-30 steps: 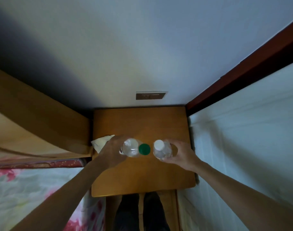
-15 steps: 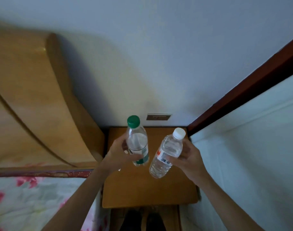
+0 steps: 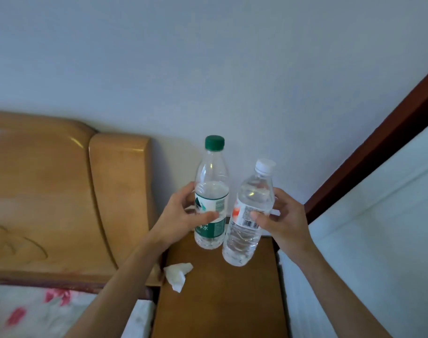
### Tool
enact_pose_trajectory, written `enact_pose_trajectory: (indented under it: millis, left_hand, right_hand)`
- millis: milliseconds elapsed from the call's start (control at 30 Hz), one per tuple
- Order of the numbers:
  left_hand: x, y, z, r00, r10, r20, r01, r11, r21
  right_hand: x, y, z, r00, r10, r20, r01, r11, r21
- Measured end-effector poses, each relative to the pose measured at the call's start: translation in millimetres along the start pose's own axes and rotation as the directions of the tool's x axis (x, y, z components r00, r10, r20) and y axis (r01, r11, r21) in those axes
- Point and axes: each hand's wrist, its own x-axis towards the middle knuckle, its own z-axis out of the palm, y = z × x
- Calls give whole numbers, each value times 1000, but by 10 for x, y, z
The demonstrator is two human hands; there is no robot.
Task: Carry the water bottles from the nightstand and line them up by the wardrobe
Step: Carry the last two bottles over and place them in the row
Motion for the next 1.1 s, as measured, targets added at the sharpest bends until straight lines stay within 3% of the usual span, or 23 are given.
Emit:
enact_pose_trajectory:
  millis: [400,633,933,1100]
  left_hand:
    - [-331,763,-97,954,181,-238,-173,983,53]
    - [-711,883,-177,893,198,-405,-177,980,88]
    - [-1719,998,-618,703,206,-681,-129,978,163]
    - [-2500,1029,-778,536,192,-822,-84,981,175]
  right_hand:
    - [305,-875,147,989,-127,70,107,964,245]
    - [408,-1144,385,945,-208,253,133,949,286]
    - [322,-1406,1189,791,-293,537,101,929,357]
    - [-93,-1559,1831,657,-339,674,68,916,394]
